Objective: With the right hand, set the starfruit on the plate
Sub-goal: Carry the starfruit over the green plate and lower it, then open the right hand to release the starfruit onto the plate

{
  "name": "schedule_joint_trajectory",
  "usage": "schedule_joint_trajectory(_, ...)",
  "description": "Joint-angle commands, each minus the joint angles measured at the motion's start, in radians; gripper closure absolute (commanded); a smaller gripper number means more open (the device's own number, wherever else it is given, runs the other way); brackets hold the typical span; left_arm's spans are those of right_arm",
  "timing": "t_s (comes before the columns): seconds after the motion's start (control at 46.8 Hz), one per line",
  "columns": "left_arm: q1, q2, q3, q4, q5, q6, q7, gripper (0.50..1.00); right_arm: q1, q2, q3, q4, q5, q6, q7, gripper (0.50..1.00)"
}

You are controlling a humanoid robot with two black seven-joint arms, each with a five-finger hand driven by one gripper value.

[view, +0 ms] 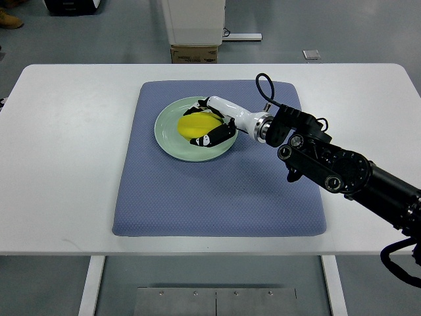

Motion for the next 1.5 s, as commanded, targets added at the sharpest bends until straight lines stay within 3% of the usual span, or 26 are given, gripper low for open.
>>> schedule_joint_trajectory(0.0, 0.001, 0.000, 0.000, 0.000, 0.000, 0.000, 0.000, 0.500, 0.000, 0.000, -0.011, 0.002, 0.002, 0.000, 0.001, 1.000)
schedule_joint_trajectory(0.513, 0.000, 0.000, 0.000, 0.000, 0.000, 0.000, 0.000, 0.500, 0.000, 0.000, -0.047, 0.002, 0.006, 0.000, 0.000, 1.000)
schedule_joint_trajectory(0.555, 0.000, 0.000, 0.000, 0.000, 0.000, 0.000, 0.000, 0.500, 0.000, 0.000, -0.047, 0.002, 0.009, 0.000, 0.001, 0.748)
schedule_joint_trajectory(0.619, 0.000, 0.000, -0.001, 0.000, 0.000, 0.000, 0.000, 0.500, 0.000, 0.000, -0.047, 0.002, 0.025, 0.000, 0.001, 0.693)
schedule_joint_trajectory(0.705, 0.000, 0.000, 0.000, 0.000, 0.000, 0.000, 0.000, 0.500, 0.000, 0.000, -0.047, 0.002, 0.043, -0.002, 0.001, 0.574)
schedule_joint_trajectory(0.79, 0.000, 0.000, 0.000, 0.000, 0.000, 0.000, 0.000, 0.500, -0.002, 0.000, -0.047, 0.002, 0.057, -0.002, 0.001, 0.517)
schedule_joint_trajectory(1.474, 0.000, 0.000, 0.000, 0.000, 0.000, 0.000, 0.000, 0.500, -0.008, 0.000, 0.116, -0.003, 0.080, -0.021, 0.000, 0.505)
